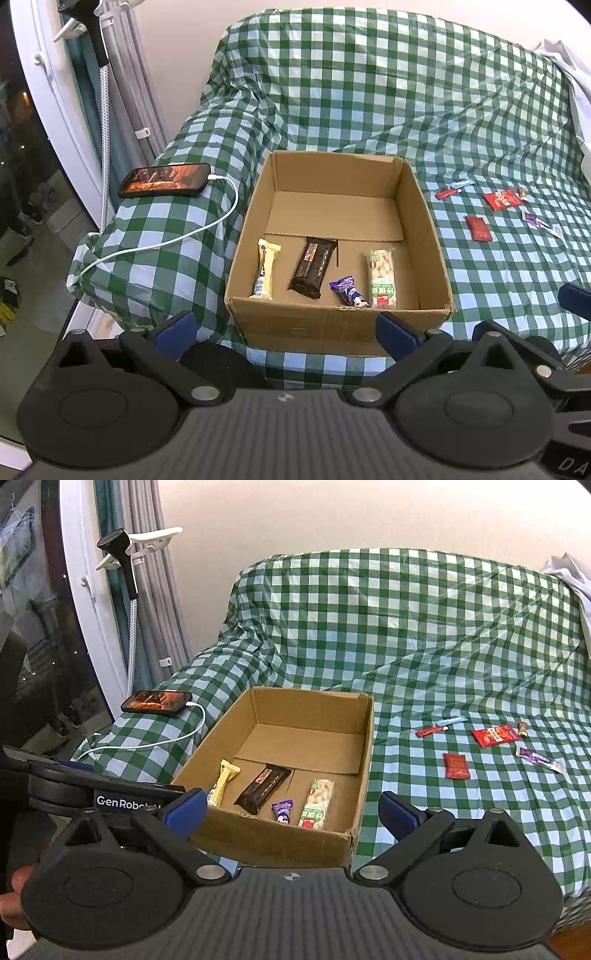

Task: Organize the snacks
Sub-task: 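Open both tools and withdraw them above the box, then grasp the red square packet with the left tool while the right grasps the purple tube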

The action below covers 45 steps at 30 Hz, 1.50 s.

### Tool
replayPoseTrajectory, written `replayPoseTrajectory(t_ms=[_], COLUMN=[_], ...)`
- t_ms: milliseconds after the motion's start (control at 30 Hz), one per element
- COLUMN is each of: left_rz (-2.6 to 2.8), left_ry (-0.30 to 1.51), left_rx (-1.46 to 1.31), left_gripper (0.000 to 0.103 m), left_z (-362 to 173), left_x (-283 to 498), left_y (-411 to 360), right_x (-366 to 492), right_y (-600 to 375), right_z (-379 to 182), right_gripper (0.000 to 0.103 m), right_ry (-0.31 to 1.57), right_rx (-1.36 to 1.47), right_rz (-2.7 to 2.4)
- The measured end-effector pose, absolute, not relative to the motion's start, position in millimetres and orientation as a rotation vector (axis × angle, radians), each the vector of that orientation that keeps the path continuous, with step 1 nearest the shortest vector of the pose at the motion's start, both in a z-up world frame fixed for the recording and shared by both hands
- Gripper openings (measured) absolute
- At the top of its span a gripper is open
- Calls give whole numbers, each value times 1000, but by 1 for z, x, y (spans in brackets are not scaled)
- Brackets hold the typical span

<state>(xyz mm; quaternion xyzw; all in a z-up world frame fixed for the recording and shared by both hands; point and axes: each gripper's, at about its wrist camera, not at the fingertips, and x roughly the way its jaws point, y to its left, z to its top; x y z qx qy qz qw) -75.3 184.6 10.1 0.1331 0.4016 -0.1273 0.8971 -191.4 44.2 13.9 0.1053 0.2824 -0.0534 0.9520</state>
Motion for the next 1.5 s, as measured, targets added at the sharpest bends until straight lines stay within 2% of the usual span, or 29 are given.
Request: replayPoseTrajectory(t_ms=[433, 633, 900, 1200, 1500], left_rz=[-277, -340, -493, -553, -535], left_ry=[848, 825, 884, 1047, 1190], left_rx=[377, 454, 516, 528, 506], left_gripper=[103, 103, 103, 103, 103], left_z=[2, 6, -11, -88, -198], left_x=[-54, -35, 0, 65, 126], left_y=[143, 81, -36, -181, -297], right_x=[-178, -183, -186, -169, -77], right_y=[11, -39, -160, -307, -445], right_z=[-4, -14, -26, -74, -191], right_gripper=[102, 102, 102, 102, 102], right_ry=[600, 559, 546, 539, 666], right_rx=[307, 331, 386, 333, 171], right_rz=[-123, -221, -449, -601, -661])
